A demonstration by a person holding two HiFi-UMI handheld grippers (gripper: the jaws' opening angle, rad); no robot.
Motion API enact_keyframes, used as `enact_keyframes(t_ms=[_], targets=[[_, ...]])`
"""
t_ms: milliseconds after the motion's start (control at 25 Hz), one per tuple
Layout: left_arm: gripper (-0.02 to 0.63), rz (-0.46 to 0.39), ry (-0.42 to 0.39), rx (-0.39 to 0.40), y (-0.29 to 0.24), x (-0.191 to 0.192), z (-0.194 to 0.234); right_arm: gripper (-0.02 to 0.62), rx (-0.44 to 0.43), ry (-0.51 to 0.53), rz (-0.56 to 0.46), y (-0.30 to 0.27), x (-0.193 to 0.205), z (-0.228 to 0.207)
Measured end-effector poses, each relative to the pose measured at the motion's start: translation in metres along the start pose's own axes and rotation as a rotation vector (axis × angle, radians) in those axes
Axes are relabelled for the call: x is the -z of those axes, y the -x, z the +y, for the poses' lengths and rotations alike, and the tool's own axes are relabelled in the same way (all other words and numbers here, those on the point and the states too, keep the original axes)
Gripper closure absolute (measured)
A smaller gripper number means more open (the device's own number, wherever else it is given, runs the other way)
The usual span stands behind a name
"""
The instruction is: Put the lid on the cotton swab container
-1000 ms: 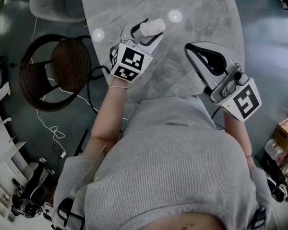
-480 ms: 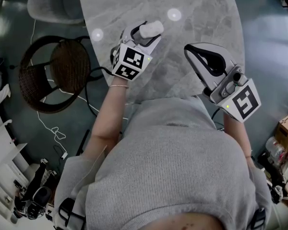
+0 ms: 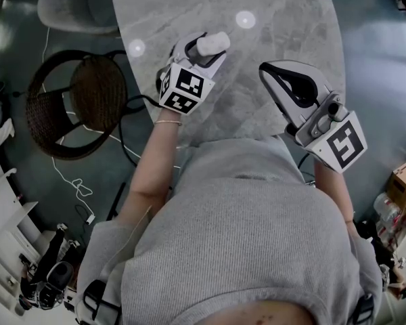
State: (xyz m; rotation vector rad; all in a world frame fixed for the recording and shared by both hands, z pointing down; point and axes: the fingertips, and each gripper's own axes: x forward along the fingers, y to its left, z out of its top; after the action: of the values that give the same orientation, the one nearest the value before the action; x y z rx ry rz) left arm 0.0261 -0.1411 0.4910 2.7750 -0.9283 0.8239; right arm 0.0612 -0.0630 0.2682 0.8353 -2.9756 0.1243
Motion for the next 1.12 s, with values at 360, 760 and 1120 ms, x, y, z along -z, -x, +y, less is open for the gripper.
enact_keyframes(t_ms=[360,760,1120], targets=[[0.342,0.019,0.002,-0.003,-0.001,0.009,0.001,0.592,0.002,-0.002,-0.002,0.0,0.0,0.0],[0.341,0.0,0.019,-0.008,-0.002,0.013,0.003,0.592,0.002,-0.002,-0.004,0.0,0.0,0.001],[0.341,0.0,0.046,0.017,0.0,0.016,0.004,0.592,0.011,-0.005,-0.004,0.0,-0.002,0.005]])
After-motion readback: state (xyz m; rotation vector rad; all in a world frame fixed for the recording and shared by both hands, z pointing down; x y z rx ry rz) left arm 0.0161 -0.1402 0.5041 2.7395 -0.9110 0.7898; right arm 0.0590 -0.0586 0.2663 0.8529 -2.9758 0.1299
